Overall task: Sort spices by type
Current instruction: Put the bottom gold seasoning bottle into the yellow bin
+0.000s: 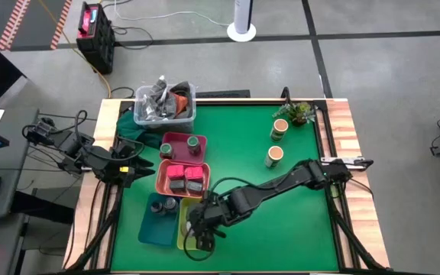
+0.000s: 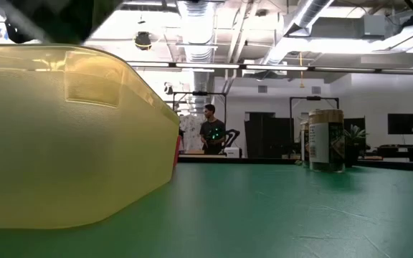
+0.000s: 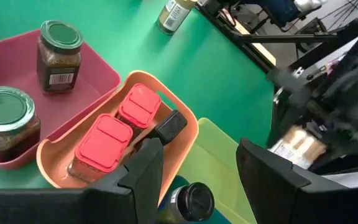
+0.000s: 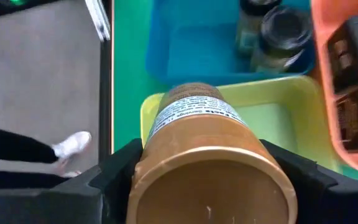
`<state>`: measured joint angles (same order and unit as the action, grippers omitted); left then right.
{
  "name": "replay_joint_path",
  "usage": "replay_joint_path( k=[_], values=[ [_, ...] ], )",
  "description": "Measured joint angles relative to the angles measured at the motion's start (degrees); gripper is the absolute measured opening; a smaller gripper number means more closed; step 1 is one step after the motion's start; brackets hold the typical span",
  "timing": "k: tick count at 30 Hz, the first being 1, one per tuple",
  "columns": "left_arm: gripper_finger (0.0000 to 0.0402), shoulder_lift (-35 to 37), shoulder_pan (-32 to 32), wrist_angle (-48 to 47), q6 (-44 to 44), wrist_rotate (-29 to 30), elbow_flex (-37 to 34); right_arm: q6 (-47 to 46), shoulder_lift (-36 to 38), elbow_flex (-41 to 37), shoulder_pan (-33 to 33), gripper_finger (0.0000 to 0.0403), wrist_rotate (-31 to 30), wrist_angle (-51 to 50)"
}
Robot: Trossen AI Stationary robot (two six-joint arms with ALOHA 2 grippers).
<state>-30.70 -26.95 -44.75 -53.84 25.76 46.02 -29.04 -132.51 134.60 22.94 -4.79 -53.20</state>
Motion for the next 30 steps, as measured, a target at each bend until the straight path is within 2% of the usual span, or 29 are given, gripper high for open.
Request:
replay_joint_path(
  k=[7,13,24,30],
  values=[
    [0.0193,0.0,0.0,0.17,-0.39,0.04,0.0,1.27,0.0,-4.28,0.24,0.0306,0.39,-1.21],
    [0.0193,0.02,0.02,0.26,-0.44,1.0,0.0,6.77,0.18,-5.35,0.68,0.0306,0.12,3.34],
    [0.0193,-0.04,0.02,0.58,-0.22,3.91,0.0,9.29,-0.16,-5.54,-0.42,0.0306,0.34,6.98],
    [0.0193,-0.02,-0.01,0.61,-0.5,3.96,0.0,8.85,-3.41,-5.49,-0.48,0.0306,2.2,5.74]
  ],
)
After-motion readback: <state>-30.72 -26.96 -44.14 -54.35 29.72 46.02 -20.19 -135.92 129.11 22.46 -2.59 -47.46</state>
